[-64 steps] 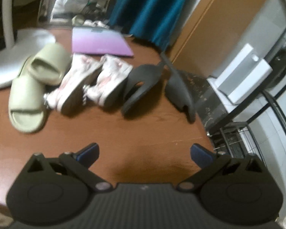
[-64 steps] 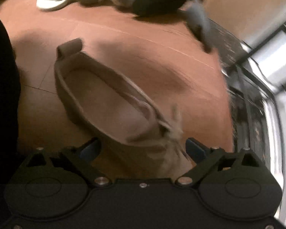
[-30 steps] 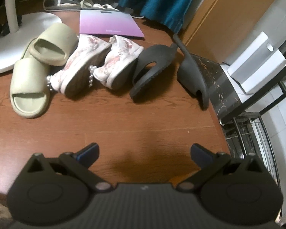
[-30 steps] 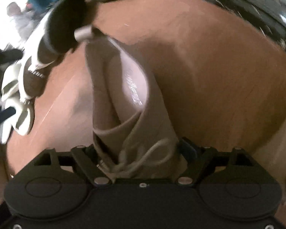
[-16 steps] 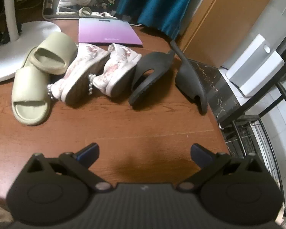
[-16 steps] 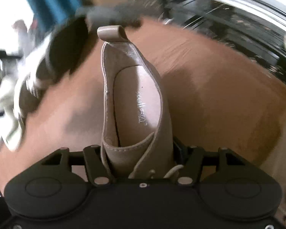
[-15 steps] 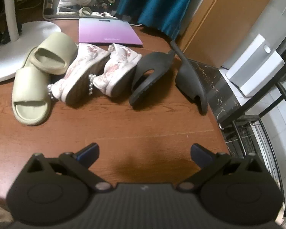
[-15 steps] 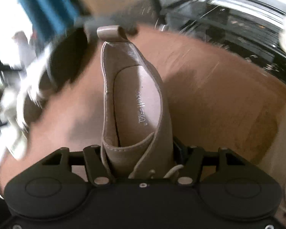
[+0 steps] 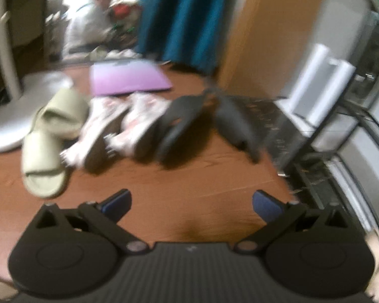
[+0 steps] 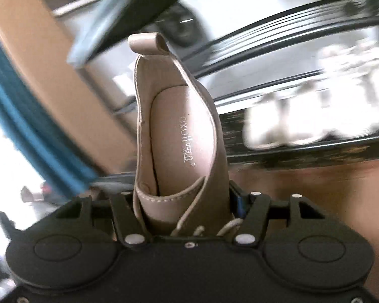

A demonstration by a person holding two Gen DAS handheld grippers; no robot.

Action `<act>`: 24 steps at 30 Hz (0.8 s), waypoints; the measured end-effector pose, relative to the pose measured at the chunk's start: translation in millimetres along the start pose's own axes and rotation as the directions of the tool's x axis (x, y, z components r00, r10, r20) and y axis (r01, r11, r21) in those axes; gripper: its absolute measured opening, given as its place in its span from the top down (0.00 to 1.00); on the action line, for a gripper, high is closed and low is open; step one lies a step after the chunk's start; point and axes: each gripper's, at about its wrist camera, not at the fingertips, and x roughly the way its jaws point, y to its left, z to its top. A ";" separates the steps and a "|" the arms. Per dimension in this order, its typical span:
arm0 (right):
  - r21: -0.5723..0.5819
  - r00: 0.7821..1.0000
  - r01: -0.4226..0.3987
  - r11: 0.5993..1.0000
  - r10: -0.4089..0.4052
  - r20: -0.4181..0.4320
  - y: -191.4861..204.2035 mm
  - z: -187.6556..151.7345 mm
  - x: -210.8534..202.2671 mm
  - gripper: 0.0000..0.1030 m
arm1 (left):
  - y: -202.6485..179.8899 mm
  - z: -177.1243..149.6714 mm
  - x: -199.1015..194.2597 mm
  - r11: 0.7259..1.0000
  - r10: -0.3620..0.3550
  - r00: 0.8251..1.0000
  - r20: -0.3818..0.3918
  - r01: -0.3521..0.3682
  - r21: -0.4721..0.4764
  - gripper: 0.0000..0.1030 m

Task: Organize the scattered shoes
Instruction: 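Set the beige shoe beside its pair below the rack and release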

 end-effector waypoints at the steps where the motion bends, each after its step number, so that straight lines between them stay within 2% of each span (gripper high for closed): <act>1: 0.019 0.999 0.045 0.999 -0.045 -0.009 -13.3 -2.0 2.2 0.40 | -12.8 -4.0 -2.9 0.998 -0.043 0.999 0.019 0.042 0.052 0.01; 2: 0.029 0.996 0.087 0.996 -0.087 -0.021 -27.0 -6.2 6.9 0.40 | -18.8 -6.5 -4.1 0.995 -0.065 0.998 0.026 0.063 0.078 0.01; 4: 0.018 0.982 0.183 0.983 -0.182 -0.055 -52.1 -17.4 22.4 0.40 | -48.0 -20.5 -2.6 0.958 -0.182 0.983 -0.020 0.182 0.220 0.01; 7: -0.004 0.963 0.247 0.969 -0.246 -0.111 -69.4 -30.4 50.0 0.40 | -68.9 -37.1 2.6 0.913 -0.247 0.964 -0.101 0.267 0.307 0.01; 9: 0.016 0.956 0.261 0.965 -0.257 -0.139 -80.3 -36.1 61.8 0.41 | -78.9 -45.5 5.8 0.880 -0.277 0.951 -0.139 0.309 0.360 0.01; 15: -0.041 0.946 0.289 0.956 -0.292 -0.142 -64.2 -52.1 99.7 0.38 | -91.4 -50.3 24.6 0.854 -0.265 0.925 -0.273 0.357 0.378 0.01; 17: -0.065 0.946 0.270 0.961 -0.277 -0.167 -57.1 -55.4 104.5 0.36 | -96.9 -54.7 21.1 0.819 -0.296 0.907 -0.300 0.403 0.410 0.01; 19: -0.086 0.945 0.243 0.966 -0.255 -0.204 -51.2 -58.1 107.5 0.34 | -98.0 -59.1 6.9 0.791 -0.325 0.911 -0.252 0.408 0.455 0.01; 21: -0.089 0.947 0.245 0.965 -0.258 -0.191 -45.9 -61.3 102.1 0.31 | -98.1 -63.1 -4.4 0.768 -0.361 0.907 -0.219 0.422 0.482 0.01; 24: -0.099 0.972 0.220 0.970 -0.227 -0.059 -40.6 -53.5 86.9 0.27 | -100.2 -66.9 -12.4 0.744 -0.385 0.898 -0.214 0.439 0.504 0.01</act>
